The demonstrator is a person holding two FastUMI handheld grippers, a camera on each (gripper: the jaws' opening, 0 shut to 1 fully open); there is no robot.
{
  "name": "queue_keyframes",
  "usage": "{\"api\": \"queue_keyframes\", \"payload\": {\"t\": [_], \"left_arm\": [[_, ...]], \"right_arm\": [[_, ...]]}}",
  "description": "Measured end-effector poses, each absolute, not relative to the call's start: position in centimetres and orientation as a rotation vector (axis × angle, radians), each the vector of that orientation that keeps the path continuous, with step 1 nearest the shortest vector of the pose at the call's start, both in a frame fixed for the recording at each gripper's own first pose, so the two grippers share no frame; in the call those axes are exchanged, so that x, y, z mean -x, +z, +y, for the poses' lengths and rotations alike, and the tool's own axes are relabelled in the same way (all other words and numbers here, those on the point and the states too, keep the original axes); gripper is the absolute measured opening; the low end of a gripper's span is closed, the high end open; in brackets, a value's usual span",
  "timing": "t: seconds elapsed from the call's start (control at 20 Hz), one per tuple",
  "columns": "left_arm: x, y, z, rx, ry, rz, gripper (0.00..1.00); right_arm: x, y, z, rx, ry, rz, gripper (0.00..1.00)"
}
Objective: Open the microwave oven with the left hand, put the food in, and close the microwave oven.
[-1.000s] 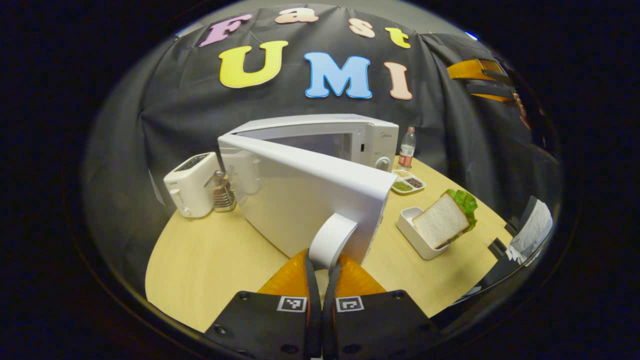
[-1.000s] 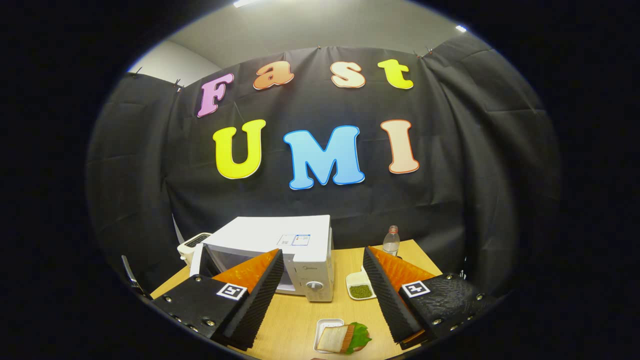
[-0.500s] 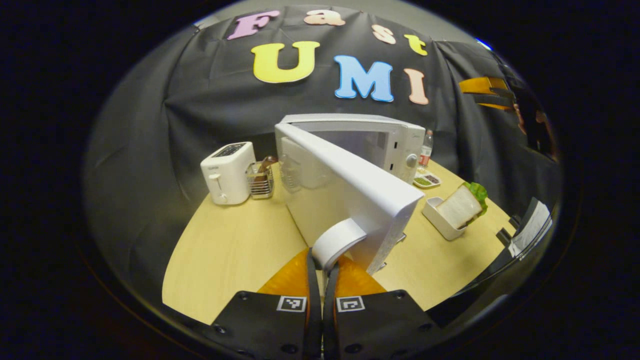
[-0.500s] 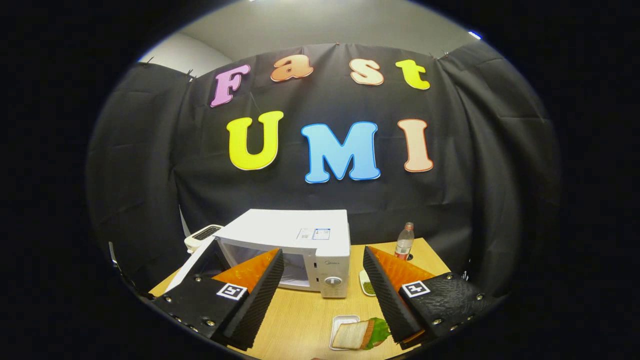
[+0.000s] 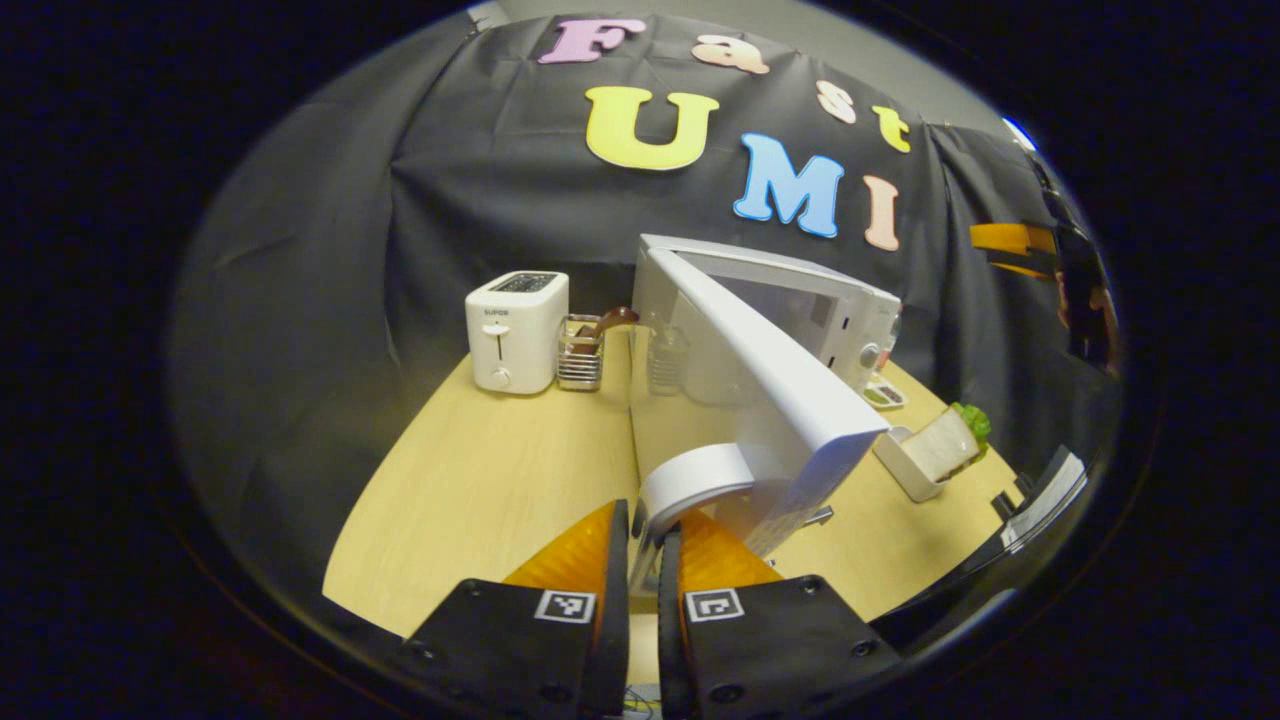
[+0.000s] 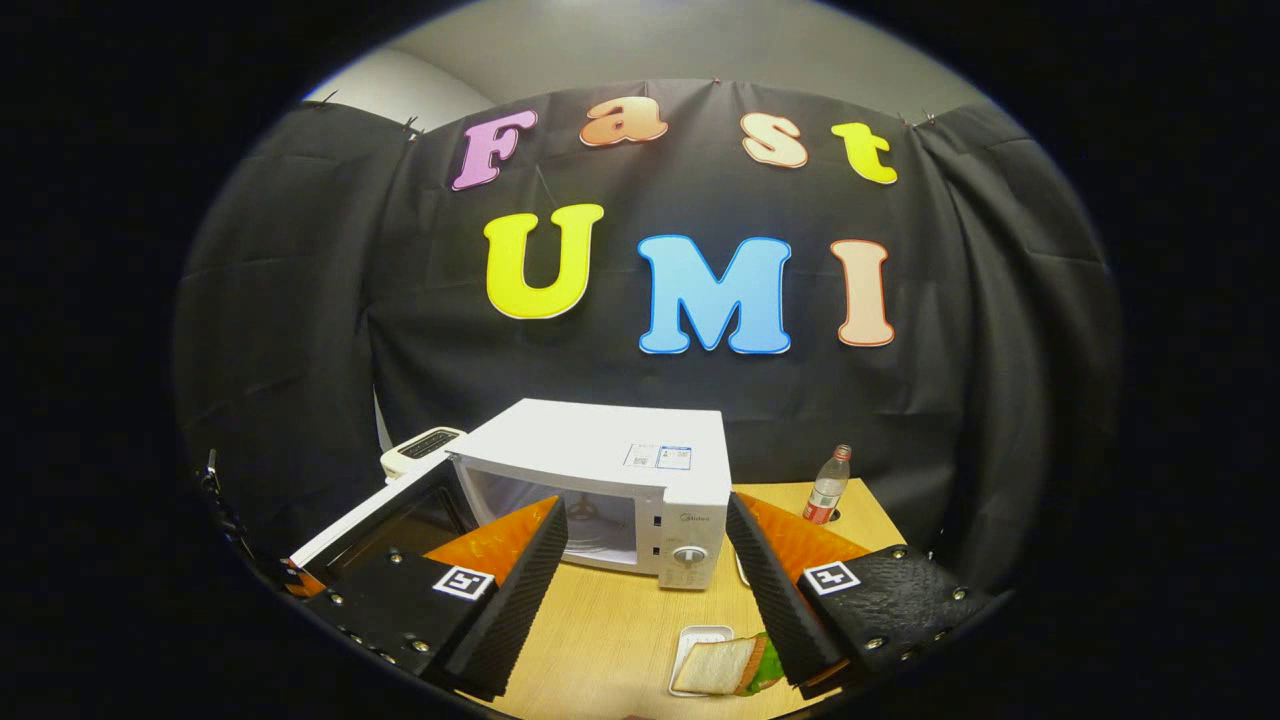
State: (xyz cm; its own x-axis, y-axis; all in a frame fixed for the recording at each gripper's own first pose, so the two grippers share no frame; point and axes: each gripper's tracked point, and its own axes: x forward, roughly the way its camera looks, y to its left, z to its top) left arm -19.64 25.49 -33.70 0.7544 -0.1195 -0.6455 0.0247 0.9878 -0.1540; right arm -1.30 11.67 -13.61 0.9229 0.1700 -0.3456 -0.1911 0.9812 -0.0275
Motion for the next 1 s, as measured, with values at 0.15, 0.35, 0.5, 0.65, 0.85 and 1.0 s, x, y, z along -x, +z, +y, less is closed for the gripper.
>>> {"api": "queue_keyframes", "payload": {"t": [0.15, 0.35, 0.5, 0.65, 0.85, 1.0], "left_arm": [[20.2, -33.9, 25.7, 0.138, -0.087, 0.715, 0.31], [22.6, -33.0, 27.4, 0.139, -0.020, 0.730, 0.57], [23.1, -28.3, 28.2, 0.089, 0.064, 0.644, 0.57], [21.5, -21.2, 27.5, 0.099, 0.131, 0.499, 0.67], [17.6, -12.0, 24.1, 0.083, 0.132, 0.325, 0.98], [14.0, -6.8, 19.3, 0.060, 0.054, 0.214, 0.98]], "right_arm": [[0.8, -15.6, 10.0, 0.030, 0.178, 0.412, 0.96], [0.0, -19.5, 6.1, -0.023, 0.131, 0.520, 0.97], [0.7, -23.8, 3.7, -0.089, 0.127, 0.647, 0.96], [2.1, -28.1, 1.4, -0.146, 0.109, 0.780, 0.98], [4.6, -32.6, -1.2, -0.222, 0.076, 0.927, 0.95], [5.9, -35.2, -2.7, -0.252, 0.055, 0.994, 0.95]]}}
